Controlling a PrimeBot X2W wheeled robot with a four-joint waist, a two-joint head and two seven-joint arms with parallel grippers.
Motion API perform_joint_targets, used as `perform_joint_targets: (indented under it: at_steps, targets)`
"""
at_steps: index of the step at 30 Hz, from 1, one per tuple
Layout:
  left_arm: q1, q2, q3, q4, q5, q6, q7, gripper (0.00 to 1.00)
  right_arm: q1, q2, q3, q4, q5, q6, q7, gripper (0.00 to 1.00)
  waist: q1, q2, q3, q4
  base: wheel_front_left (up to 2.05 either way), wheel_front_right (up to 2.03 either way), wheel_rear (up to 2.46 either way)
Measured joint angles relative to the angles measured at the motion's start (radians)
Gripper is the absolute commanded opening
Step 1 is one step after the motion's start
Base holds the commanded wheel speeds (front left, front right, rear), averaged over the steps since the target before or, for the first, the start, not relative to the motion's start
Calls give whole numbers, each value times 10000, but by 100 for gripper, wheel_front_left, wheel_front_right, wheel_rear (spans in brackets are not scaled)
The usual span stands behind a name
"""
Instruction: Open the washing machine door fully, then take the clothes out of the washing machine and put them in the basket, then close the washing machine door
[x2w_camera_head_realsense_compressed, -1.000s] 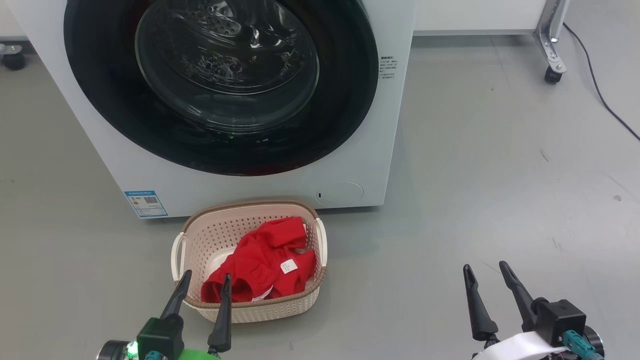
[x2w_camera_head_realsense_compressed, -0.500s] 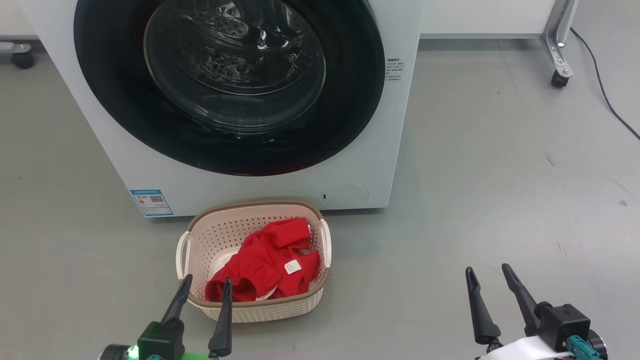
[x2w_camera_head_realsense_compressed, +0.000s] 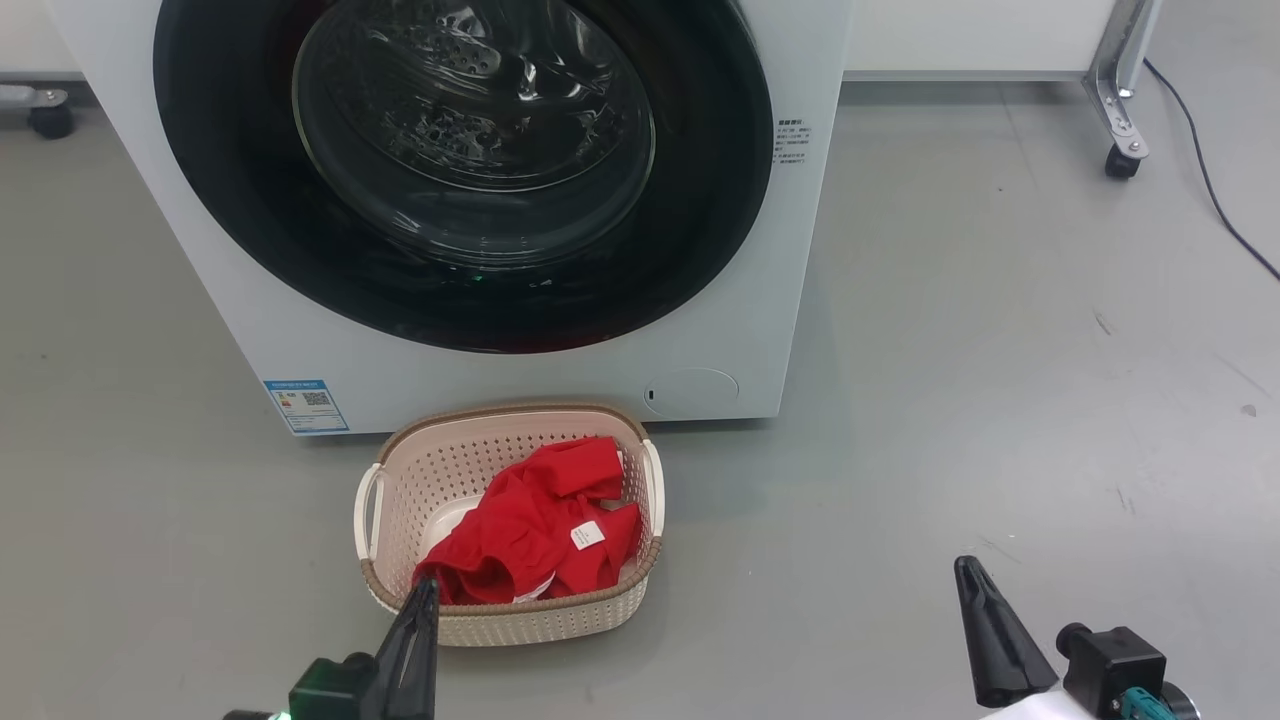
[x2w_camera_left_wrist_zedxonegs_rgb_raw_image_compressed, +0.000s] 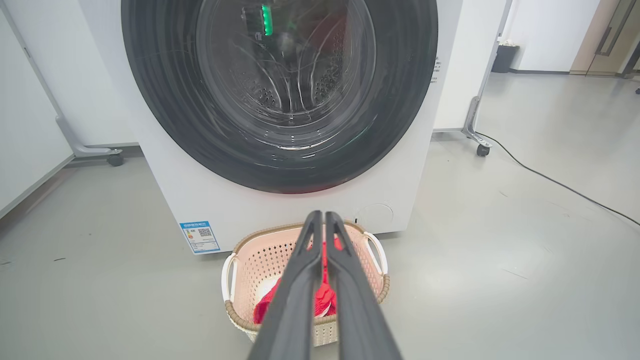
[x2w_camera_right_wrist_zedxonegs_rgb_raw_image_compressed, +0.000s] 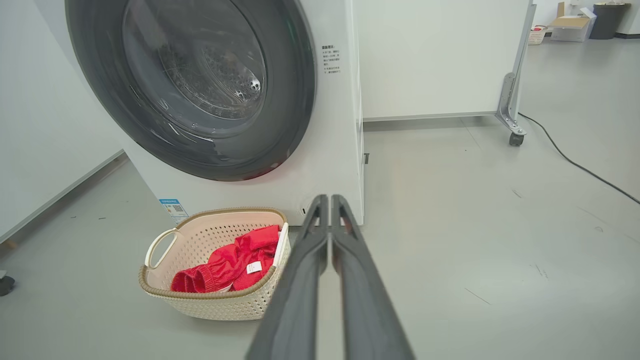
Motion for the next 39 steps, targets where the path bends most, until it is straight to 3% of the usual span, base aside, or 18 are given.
perform_joint_targets:
  at_steps: [11,39]
  targets:
    - [158,-2,29,-127,-938,-167,2,0,117,75,-48,-67,907,128,59,0,0,0,16,-23,0,0,0]
    - [32,46,1035,-142,-5185,-604,970,0,-386,165,-1081,96,4916,449,1012,0,0,0,55,-97,0,0,0]
